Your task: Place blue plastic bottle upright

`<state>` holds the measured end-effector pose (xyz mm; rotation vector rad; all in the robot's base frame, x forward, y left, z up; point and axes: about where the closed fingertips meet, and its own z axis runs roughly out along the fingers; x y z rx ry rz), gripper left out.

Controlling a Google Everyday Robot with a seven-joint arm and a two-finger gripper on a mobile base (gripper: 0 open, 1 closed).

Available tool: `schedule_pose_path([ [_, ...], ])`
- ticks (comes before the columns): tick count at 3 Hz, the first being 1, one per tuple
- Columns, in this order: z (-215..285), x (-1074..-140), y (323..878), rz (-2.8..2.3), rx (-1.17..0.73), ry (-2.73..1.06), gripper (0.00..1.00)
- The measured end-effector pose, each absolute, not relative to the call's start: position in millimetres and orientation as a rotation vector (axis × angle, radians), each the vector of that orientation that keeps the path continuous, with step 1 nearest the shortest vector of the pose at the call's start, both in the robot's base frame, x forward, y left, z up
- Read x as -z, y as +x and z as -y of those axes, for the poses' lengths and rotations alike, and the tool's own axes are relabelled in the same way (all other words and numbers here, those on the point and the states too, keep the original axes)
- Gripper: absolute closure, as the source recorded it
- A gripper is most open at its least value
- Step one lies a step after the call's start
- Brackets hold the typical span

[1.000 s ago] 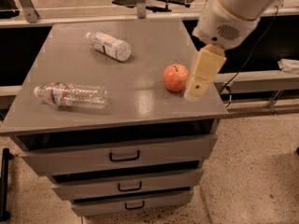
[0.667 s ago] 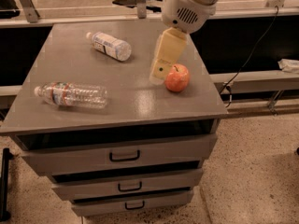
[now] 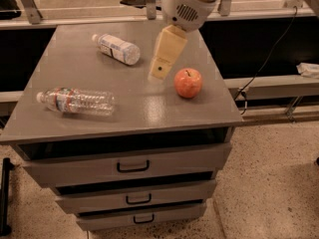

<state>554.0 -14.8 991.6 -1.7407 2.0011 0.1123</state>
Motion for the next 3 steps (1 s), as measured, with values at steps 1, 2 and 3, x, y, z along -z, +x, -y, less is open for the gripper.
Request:
schedule_pose_path([
  [1,-26,-992,590,-1.971,-0.187,-1.695,0.00],
  [2,-65,-990,637,-1.954,-0.242,-1.625,0.00],
  [3,-96,-983,690,-1.959,-0.265,-1.535,0.00],
])
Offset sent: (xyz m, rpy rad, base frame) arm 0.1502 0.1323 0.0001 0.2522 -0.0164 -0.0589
